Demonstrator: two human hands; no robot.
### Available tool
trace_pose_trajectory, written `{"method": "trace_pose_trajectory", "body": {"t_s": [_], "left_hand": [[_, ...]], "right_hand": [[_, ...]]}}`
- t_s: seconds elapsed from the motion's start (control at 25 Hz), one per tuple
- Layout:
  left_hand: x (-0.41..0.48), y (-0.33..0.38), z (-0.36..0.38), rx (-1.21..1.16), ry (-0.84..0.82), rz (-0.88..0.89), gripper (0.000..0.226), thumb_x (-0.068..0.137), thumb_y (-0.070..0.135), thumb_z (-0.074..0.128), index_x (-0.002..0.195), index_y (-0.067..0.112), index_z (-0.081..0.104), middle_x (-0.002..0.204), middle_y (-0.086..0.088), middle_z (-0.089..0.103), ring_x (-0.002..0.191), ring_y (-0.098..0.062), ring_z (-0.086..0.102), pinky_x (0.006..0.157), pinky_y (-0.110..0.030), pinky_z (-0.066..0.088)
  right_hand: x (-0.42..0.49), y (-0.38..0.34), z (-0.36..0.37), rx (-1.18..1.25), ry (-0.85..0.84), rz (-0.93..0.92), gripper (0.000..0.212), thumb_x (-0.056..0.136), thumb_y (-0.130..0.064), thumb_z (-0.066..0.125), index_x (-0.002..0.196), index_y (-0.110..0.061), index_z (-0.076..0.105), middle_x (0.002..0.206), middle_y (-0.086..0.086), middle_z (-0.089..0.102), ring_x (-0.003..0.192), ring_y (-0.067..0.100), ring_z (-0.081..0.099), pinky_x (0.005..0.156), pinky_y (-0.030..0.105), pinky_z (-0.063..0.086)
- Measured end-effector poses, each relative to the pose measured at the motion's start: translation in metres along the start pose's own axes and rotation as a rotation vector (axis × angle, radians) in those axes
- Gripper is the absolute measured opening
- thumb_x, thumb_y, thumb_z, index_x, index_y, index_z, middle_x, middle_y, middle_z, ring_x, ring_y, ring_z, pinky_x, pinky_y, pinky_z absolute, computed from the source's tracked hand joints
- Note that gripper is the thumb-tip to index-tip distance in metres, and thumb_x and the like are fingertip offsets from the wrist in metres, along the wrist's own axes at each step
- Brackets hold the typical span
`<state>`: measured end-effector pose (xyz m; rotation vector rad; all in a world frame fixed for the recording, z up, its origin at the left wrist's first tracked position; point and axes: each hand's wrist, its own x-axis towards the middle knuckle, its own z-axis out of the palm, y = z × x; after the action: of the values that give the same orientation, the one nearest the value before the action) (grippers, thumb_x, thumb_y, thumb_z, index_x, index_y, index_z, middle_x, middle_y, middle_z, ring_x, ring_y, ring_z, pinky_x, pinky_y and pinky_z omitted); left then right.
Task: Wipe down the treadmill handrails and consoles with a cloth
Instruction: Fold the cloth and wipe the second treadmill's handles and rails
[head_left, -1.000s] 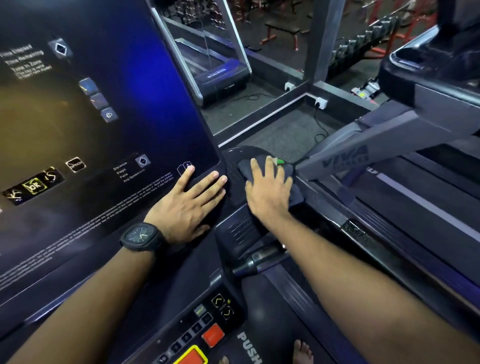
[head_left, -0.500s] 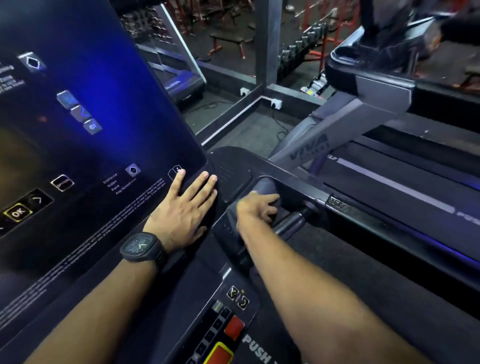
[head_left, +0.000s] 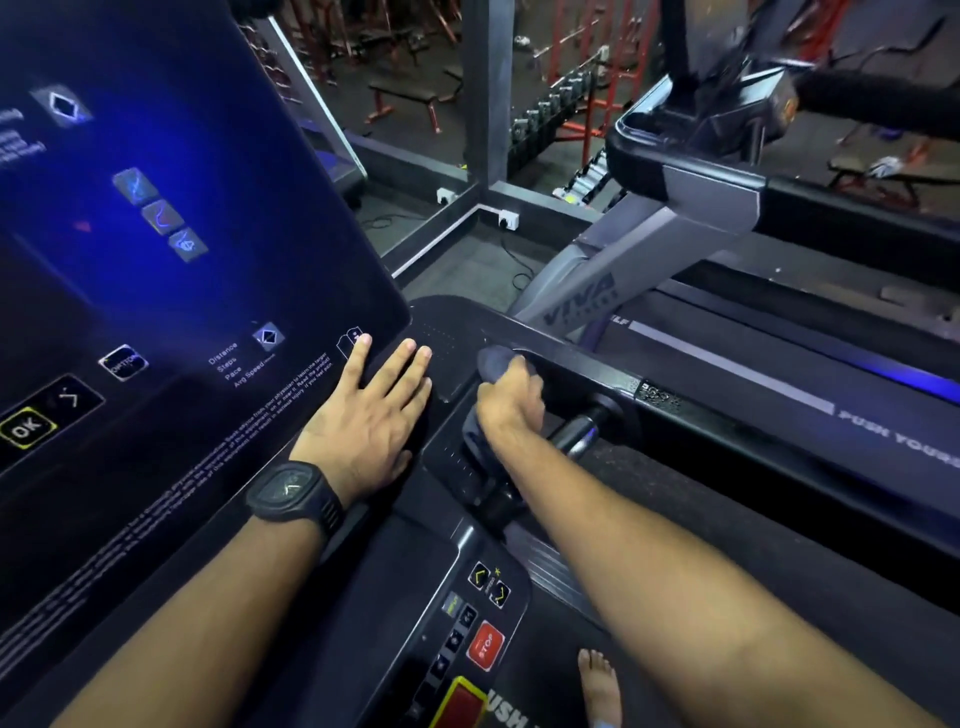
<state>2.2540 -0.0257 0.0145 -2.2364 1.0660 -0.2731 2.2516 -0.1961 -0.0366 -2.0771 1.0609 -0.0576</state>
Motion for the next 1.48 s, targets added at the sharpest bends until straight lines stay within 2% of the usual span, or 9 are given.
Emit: {"method": "trace_pose_trajectory", "body": {"t_s": [0.12, 0.24, 0.36, 0.52, 0.8, 1.0, 1.24, 1.36, 1.48], "left_hand": [[0.000, 0.000, 0.001, 0.018, 0.008, 0.002, 0.084, 0.094, 0.058, 0.040, 0.157, 0.013, 0.007, 0.164, -0.017, -0.013, 0.151, -0.035, -0.014, 0.112, -0.068, -0.016], [-0.001, 0.000, 0.001, 0.012, 0.025, 0.002, 0.085, 0.094, 0.059, 0.041, 0.158, 0.013, 0.009, 0.164, -0.017, -0.012, 0.151, -0.035, -0.013, 0.111, -0.068, -0.016], [0.000, 0.000, 0.004, 0.018, 0.033, -0.006, 0.085, 0.093, 0.059, 0.041, 0.157, 0.013, 0.010, 0.164, -0.018, -0.011, 0.151, -0.035, -0.012, 0.111, -0.068, -0.016], [0.000, 0.000, 0.004, 0.019, 0.034, 0.001, 0.085, 0.093, 0.059, 0.041, 0.158, 0.014, 0.011, 0.164, -0.018, -0.011, 0.151, -0.035, -0.012, 0.112, -0.068, -0.015], [0.000, 0.001, 0.006, 0.033, 0.036, -0.008, 0.085, 0.092, 0.060, 0.041, 0.157, 0.014, 0.011, 0.164, -0.018, -0.011, 0.151, -0.036, -0.012, 0.110, -0.068, -0.017], [-0.001, 0.000, 0.004, 0.037, 0.041, -0.003, 0.084, 0.093, 0.060, 0.039, 0.158, 0.015, 0.008, 0.164, -0.017, -0.012, 0.151, -0.035, -0.013, 0.112, -0.068, -0.014], [-0.001, 0.002, 0.004, 0.050, 0.031, -0.013, 0.085, 0.093, 0.061, 0.038, 0.158, 0.016, 0.007, 0.164, -0.017, -0.013, 0.151, -0.035, -0.013, 0.112, -0.068, -0.013], [0.000, 0.002, 0.002, 0.050, 0.025, 0.001, 0.085, 0.093, 0.061, 0.037, 0.158, 0.016, 0.007, 0.164, -0.017, -0.013, 0.151, -0.035, -0.013, 0.112, -0.068, -0.014], [-0.001, 0.003, 0.002, 0.061, 0.020, -0.008, 0.085, 0.093, 0.061, 0.037, 0.158, 0.016, 0.006, 0.163, -0.017, -0.014, 0.151, -0.035, -0.014, 0.112, -0.068, -0.016]], "right_hand": [[0.008, 0.001, -0.039, -0.634, 0.163, -0.672, 0.060, 0.092, -0.007, 0.056, 0.145, -0.024, 0.034, 0.146, 0.014, 0.041, 0.127, 0.038, 0.048, 0.096, 0.049, 0.045], [0.038, 0.031, -0.074, -1.305, -0.050, -1.073, 0.062, 0.092, -0.010, 0.058, 0.148, -0.021, 0.034, 0.159, 0.012, 0.025, 0.140, 0.036, 0.034, 0.104, 0.050, 0.038], [0.054, 0.055, -0.090, -1.567, -0.111, -1.139, 0.048, 0.106, -0.025, 0.038, 0.154, -0.027, 0.032, 0.168, 0.003, 0.007, 0.152, 0.031, 0.009, 0.118, 0.052, 0.019], [0.052, 0.057, -0.083, -1.852, -0.104, -1.137, 0.045, 0.105, -0.031, 0.041, 0.149, -0.024, 0.044, 0.167, 0.002, 0.012, 0.153, 0.029, 0.008, 0.118, 0.051, 0.016], [0.056, 0.039, -0.082, -1.671, 0.035, -1.281, 0.042, 0.104, -0.026, 0.040, 0.146, -0.022, 0.047, 0.165, 0.006, 0.020, 0.150, 0.033, 0.018, 0.119, 0.054, 0.019], [0.054, 0.063, -0.094, -1.888, -0.058, -1.150, 0.047, 0.107, -0.030, 0.038, 0.154, -0.024, 0.036, 0.168, 0.003, 0.007, 0.154, 0.031, 0.005, 0.119, 0.053, 0.013], [0.055, 0.052, -0.081, -1.762, -0.007, -1.248, 0.042, 0.105, -0.028, 0.041, 0.146, -0.022, 0.048, 0.165, 0.006, 0.019, 0.153, 0.031, 0.011, 0.120, 0.052, 0.013], [0.055, 0.053, -0.098, -1.824, -0.136, -1.271, 0.040, 0.104, -0.026, 0.044, 0.143, -0.021, 0.052, 0.163, -0.002, 0.027, 0.152, 0.025, 0.014, 0.120, 0.048, 0.018], [0.054, 0.055, -0.095, -1.760, -0.110, -1.232, 0.041, 0.104, -0.024, 0.045, 0.144, -0.021, 0.051, 0.163, 0.000, 0.026, 0.152, 0.026, 0.015, 0.119, 0.048, 0.019]]}}
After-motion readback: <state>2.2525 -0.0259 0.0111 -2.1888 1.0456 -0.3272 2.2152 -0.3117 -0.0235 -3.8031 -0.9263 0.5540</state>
